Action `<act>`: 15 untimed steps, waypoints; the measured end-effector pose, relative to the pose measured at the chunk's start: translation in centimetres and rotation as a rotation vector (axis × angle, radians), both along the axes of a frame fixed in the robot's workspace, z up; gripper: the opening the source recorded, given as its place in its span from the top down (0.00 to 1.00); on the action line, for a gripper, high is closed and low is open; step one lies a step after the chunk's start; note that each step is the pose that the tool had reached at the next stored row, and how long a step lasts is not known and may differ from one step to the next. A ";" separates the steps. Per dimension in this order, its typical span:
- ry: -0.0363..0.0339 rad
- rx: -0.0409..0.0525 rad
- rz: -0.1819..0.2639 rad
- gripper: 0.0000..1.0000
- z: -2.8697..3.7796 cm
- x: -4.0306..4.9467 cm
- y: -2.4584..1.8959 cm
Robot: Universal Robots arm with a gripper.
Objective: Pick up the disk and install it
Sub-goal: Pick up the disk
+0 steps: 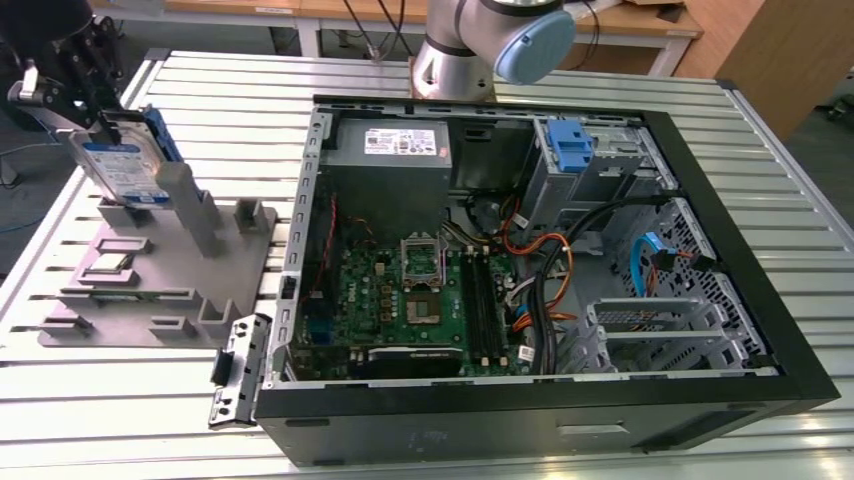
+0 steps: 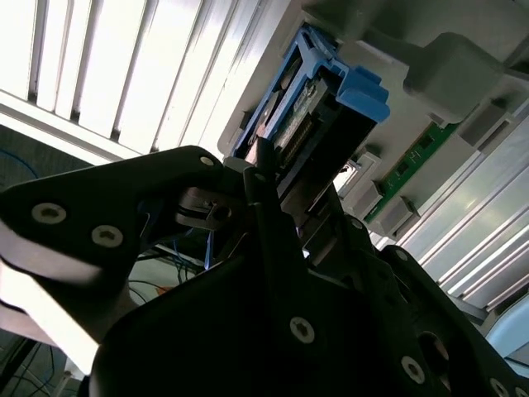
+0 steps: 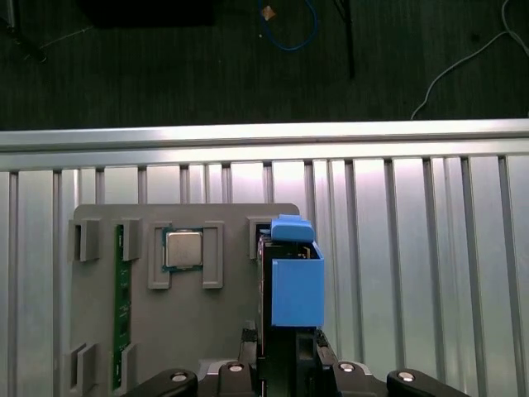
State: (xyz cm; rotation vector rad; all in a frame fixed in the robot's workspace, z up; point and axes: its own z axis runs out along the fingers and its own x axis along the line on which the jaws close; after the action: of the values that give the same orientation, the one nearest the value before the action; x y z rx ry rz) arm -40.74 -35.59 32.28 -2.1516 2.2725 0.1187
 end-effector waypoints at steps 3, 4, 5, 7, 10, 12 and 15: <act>0.0000 -0.0001 0.000 0.65 0.02 0.00 0.00; -0.0001 0.0000 0.000 0.65 0.02 0.00 0.00; -0.0001 0.0000 0.000 0.65 0.02 0.00 0.00; 0.0005 -0.0003 0.000 0.65 0.20 0.00 0.00; 0.0001 -0.0001 0.000 0.65 0.77 0.00 0.00; 0.0000 -0.0001 0.000 0.65 1.34 0.00 0.00; 0.0000 0.0000 0.000 0.65 1.81 0.00 0.00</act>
State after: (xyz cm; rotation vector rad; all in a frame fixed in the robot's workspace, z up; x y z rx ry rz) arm -40.74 -35.59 34.09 -2.1516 2.2726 0.1187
